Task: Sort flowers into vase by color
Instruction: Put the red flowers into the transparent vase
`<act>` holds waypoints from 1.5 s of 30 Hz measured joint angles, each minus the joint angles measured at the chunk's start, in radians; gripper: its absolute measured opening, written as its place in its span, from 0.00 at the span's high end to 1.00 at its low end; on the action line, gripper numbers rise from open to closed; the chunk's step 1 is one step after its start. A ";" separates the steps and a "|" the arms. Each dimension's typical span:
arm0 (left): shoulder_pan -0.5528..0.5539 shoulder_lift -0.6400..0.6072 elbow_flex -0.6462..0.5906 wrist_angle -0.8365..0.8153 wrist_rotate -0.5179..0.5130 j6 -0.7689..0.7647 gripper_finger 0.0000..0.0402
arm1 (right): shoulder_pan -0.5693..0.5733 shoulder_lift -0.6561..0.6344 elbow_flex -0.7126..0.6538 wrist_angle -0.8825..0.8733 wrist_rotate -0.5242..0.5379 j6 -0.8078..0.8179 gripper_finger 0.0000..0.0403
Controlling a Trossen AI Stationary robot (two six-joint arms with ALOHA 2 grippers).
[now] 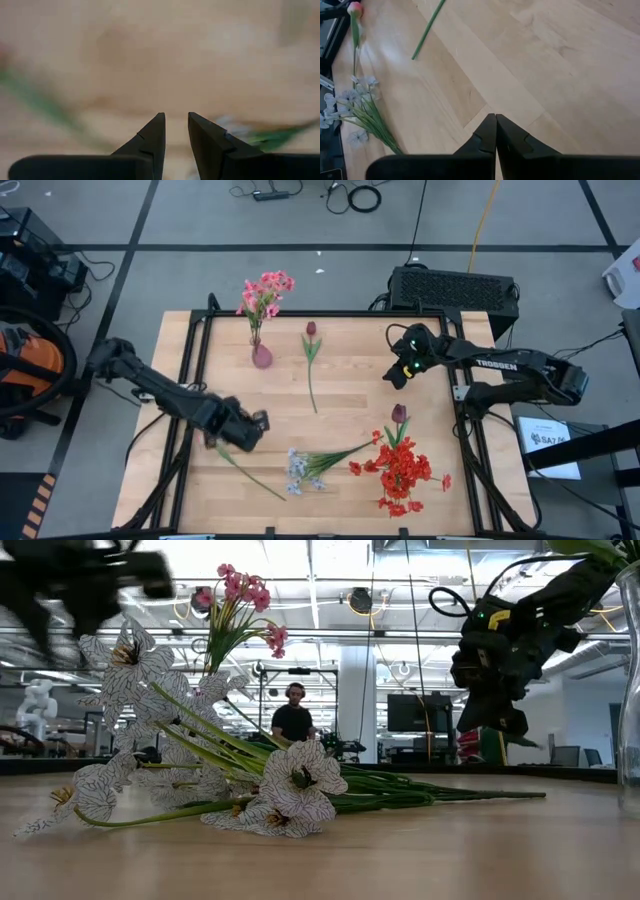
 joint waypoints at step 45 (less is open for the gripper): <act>-0.131 0.405 -0.001 -0.004 0.356 -0.158 0.78 | 0.001 0.000 0.000 -0.006 0.001 -0.019 1.00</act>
